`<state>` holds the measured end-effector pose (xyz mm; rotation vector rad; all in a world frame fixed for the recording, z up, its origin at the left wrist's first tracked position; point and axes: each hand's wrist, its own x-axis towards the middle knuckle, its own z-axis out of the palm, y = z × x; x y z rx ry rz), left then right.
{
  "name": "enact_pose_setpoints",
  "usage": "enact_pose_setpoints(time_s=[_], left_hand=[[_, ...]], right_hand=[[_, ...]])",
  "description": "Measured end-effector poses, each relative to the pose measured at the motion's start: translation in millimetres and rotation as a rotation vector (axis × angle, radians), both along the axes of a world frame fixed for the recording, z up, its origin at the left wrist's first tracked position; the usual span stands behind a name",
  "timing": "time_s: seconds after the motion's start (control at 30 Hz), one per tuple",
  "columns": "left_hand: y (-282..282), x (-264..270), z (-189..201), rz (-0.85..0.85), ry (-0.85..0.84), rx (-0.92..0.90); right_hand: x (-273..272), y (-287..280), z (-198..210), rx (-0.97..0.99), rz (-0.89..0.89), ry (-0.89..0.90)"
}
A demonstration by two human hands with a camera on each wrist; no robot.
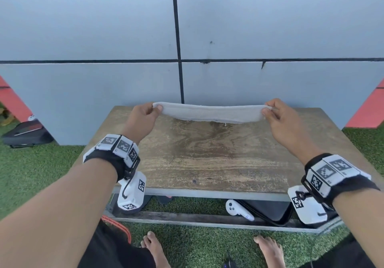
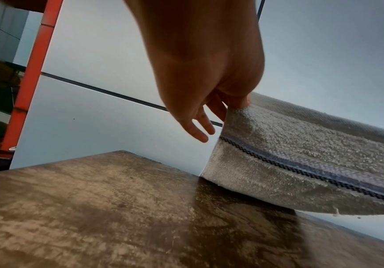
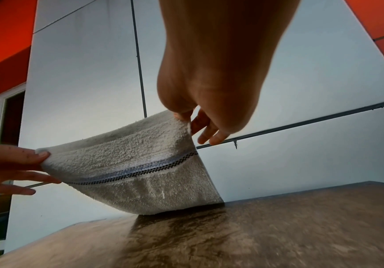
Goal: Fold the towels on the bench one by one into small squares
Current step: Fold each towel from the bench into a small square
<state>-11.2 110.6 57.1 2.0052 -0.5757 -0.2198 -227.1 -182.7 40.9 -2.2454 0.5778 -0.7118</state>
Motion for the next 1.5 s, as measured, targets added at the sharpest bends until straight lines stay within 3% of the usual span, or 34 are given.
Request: enact_pose_setpoints(time_s=[0.13,0.2,0.3,0.5,0.63,0.73,1.0,1.27,1.37,1.5], left_hand=[[5,-21,1,0.021,-0.113,0.08],[8,-22,-7,-0.022,-0.074,0.056],[16,-26,-14,-0.121,0.122,0.165],[30,-34,-26,-0.377,0.637,0.47],[32,-34,-29,-0.448,0.754,0.498],[30,-26,-36,-0.372,0.679,0.42],[-2,6,-56,-0.103,0.278,0.106],[-70,79,-52,0.015,-0.073,0.273],[-101,109,-57,0.051,-0.079,0.342],[-131,140,-83,0.087,-0.111,0.466]], right_hand=[[-13,5,-5,-0.043,-0.007,-0.019],[-19,4,-9,-0.027,0.018,-0.014],[-29,-1,-15,0.093,0.082,0.078],[-60,8,-6,0.511,0.375,0.611],[-64,9,-8,0.646,0.415,0.69],[-59,10,-11,0.656,0.366,0.61],[-11,-11,-23,0.479,0.091,0.303],[78,-78,-39,0.183,-0.052,0.294],[118,-104,-51,0.121,-0.086,0.331],[155,-128,-71,-0.149,-0.099,0.518]])
